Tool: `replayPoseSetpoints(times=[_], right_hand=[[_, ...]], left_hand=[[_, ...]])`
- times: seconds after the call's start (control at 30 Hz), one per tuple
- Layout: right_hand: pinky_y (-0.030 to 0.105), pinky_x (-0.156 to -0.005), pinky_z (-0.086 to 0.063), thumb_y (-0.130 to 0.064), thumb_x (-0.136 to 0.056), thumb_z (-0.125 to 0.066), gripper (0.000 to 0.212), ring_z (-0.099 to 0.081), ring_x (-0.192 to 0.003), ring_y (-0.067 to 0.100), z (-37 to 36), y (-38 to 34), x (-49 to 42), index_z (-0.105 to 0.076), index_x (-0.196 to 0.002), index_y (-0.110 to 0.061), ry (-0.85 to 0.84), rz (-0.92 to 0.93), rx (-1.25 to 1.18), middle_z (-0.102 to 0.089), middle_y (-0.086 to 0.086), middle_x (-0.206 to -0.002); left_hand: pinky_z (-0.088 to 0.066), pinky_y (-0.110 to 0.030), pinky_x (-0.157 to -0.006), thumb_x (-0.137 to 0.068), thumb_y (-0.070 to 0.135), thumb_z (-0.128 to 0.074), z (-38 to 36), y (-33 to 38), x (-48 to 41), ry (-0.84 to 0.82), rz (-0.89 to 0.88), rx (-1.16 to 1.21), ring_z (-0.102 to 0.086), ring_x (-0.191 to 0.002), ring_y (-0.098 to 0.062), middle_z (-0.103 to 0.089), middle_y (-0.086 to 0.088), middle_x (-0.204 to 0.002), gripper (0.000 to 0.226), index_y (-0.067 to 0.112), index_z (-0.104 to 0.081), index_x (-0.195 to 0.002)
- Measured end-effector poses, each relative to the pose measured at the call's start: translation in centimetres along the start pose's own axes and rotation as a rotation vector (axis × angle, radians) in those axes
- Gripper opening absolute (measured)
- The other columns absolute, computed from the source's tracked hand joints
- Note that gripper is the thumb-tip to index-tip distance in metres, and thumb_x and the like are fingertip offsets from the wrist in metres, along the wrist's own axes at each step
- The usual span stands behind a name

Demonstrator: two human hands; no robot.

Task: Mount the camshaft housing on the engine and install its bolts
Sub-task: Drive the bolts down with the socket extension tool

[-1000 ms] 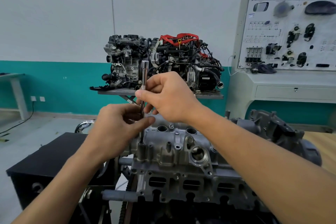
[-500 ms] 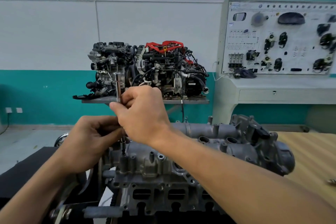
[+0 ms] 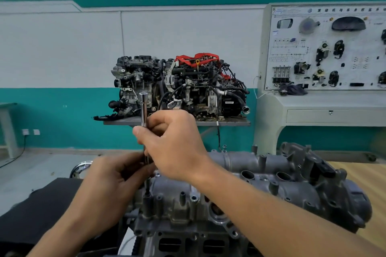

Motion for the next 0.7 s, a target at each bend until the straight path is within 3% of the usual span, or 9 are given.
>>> replayPoseSetpoints(times=[0.17, 0.27, 0.37, 0.47, 0.57, 0.7], right_hand=[[0.046, -0.060, -0.058, -0.015, -0.090, -0.069, 0.023, -0.062, -0.052, 0.018, 0.2, 0.2, -0.8, -0.069, -0.070, -0.002, -0.083, -0.044, -0.079, -0.071, 0.010, -0.065], [0.033, -0.050, -0.055, -0.017, -0.090, -0.070, 0.019, -0.059, -0.047, 0.009, 0.8, -1.3, -0.3, -0.070, -0.074, -0.005, -0.064, 0.067, -0.163, -0.072, 0.008, -0.067], [0.021, -0.047, -0.048, -0.013, -0.090, -0.070, 0.017, -0.057, -0.044, 0.004, 1.5, -1.6, -2.4, -0.071, -0.077, -0.002, -0.057, 0.064, -0.203, -0.072, 0.010, -0.068], [0.021, -0.043, -0.046, -0.010, -0.094, -0.065, 0.021, -0.054, -0.042, 0.008, 2.3, 0.0, -5.8, -0.069, -0.080, 0.006, -0.029, -0.001, -0.174, -0.070, 0.014, -0.068], [0.022, -0.046, -0.046, -0.012, -0.097, -0.060, 0.025, -0.052, -0.044, 0.007, 2.3, 2.5, -8.4, -0.068, -0.081, 0.005, -0.023, 0.011, -0.092, -0.070, 0.014, -0.071], [0.022, -0.051, -0.045, -0.015, -0.101, -0.052, 0.033, -0.055, -0.046, -0.001, 1.8, 6.1, -10.7, -0.066, -0.080, 0.006, 0.002, 0.015, -0.025, -0.064, -0.001, -0.061]], left_hand=[[-0.058, -0.037, -0.066, -0.076, 0.046, -0.067, -0.1, -0.8, -0.5, 0.029, 0.015, 0.026, -0.074, -0.077, -0.018, -0.078, 0.007, -0.082, 0.021, 0.039, -0.076, -0.093], [-0.060, -0.022, -0.065, -0.082, 0.050, -0.073, 0.6, 0.0, -0.1, 0.119, -0.057, 0.055, -0.075, -0.075, -0.004, -0.077, 0.018, -0.083, 0.017, 0.048, -0.074, -0.099], [-0.058, -0.016, -0.063, -0.077, 0.045, -0.074, 0.7, 0.3, -2.4, 0.151, -0.071, 0.062, -0.074, -0.069, -0.002, -0.076, 0.020, -0.079, 0.019, 0.054, -0.073, -0.093], [-0.063, -0.027, -0.065, -0.085, 0.024, -0.076, -0.3, -1.3, -7.1, 0.116, -0.014, 0.097, -0.075, -0.066, -0.011, -0.077, 0.012, -0.074, 0.030, 0.054, -0.073, -0.083], [-0.063, -0.044, -0.066, -0.088, 0.021, -0.074, -1.7, -3.5, -10.6, 0.121, 0.012, 0.095, -0.073, -0.066, -0.024, -0.076, 0.000, -0.072, 0.024, 0.044, -0.075, -0.083], [-0.059, -0.040, -0.062, -0.088, 0.023, -0.074, -3.0, -6.1, -12.7, 0.141, 0.087, 0.179, -0.071, -0.060, -0.019, -0.075, -0.003, -0.069, 0.017, 0.038, -0.076, -0.079]])
Point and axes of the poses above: each hand's wrist, its own x-axis away from the middle knuckle, its own z-axis out of the back of the hand, y = z × x, the point moved 4 cm from there along -x, towards the middle knuckle
